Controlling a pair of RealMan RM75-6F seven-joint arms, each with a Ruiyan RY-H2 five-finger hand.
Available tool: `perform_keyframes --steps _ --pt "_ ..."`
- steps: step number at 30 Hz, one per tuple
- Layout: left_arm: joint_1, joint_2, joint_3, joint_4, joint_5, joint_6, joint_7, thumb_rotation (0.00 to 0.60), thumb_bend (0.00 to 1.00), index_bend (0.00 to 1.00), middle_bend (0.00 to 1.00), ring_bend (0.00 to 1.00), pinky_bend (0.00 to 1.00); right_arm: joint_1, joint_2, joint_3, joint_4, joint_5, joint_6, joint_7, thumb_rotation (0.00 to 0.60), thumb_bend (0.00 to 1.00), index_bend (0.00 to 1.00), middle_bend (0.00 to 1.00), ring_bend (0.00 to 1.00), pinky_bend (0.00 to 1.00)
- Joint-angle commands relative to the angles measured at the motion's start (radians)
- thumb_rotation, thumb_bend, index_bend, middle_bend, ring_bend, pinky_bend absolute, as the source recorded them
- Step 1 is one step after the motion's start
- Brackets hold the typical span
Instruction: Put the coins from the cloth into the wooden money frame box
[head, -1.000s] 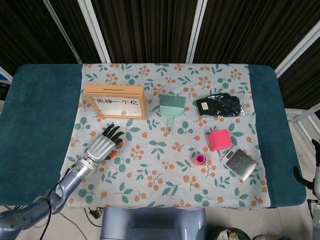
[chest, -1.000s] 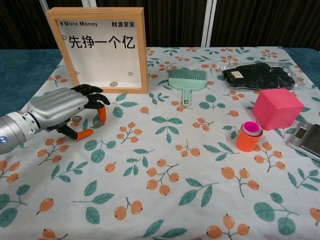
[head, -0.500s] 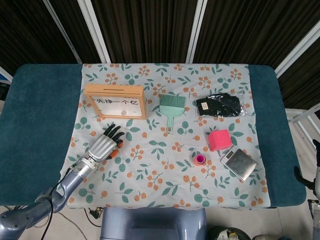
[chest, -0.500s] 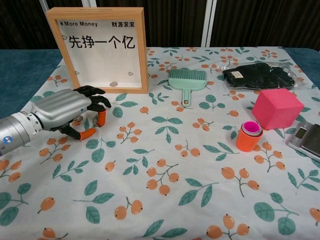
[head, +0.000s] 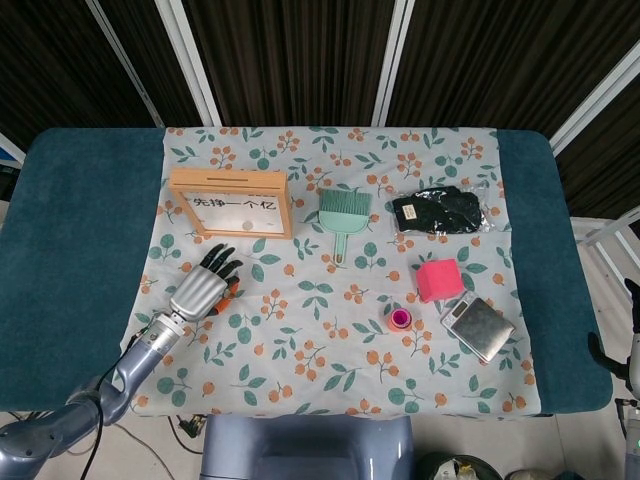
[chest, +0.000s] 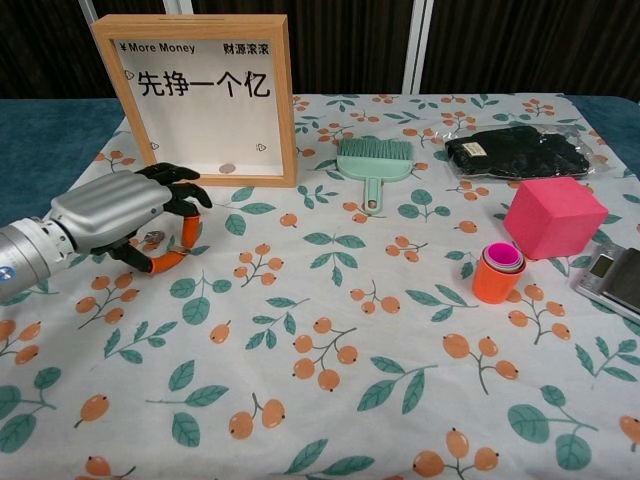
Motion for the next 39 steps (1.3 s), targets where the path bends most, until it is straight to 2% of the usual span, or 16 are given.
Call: perform_keyframes --steps 1,15,21,28,33,37,39 --pt "0.001 0.003 0.001 -0.005 -0.002 -0.004 0.005 0.6 0.35 0.54 0.21 0.0 0.03 0.0 0.0 0.0 -0.001 0.002 0.0 -0.001 0.6 0.39 0.12 0.03 0.0 0.0" --pt "0.0 0.002 -0.006 -0.018 -0.018 -0.024 0.044 0.6 0.52 0.6 0.24 0.0 0.03 -0.002 0.003 0.004 -0.009 0.014 -0.003 0.002 0.6 0.39 0.13 0.03 0.0 0.0" --pt "-0.005 0.001 -0.024 -0.027 -0.022 0.006 0.053 0.6 0.53 0.66 0.25 0.0 0.03 -0.002 0.004 0.005 -0.013 0.019 -0.006 0.004 0.6 0.39 0.13 0.03 0.0 0.0" --pt "-0.02 0.024 -0.067 -0.064 -0.017 0.099 0.068 0.6 0.53 0.68 0.25 0.0 0.03 -0.002 0.004 0.004 -0.015 0.019 -0.007 0.003 0.6 0.39 0.13 0.03 0.0 0.0" --pt "-0.055 0.083 -0.101 -0.178 0.01 0.172 0.115 0.6 0.53 0.69 0.25 0.0 0.03 -0.001 0.003 0.005 -0.015 0.021 -0.009 0.004 0.6 0.39 0.13 0.03 0.0 0.0" --pt "-0.098 0.17 -0.141 -0.357 0.03 0.193 0.192 0.6 0.53 0.69 0.26 0.0 0.04 -0.001 0.002 0.007 -0.015 0.024 -0.007 0.004 0.6 0.39 0.13 0.03 0.0 0.0" --pt "-0.121 0.231 -0.17 -0.483 0.027 0.179 0.239 0.6 0.53 0.69 0.26 0.0 0.04 -0.001 0.002 0.008 -0.015 0.025 -0.006 0.004 0.6 0.39 0.13 0.03 0.0 0.0"
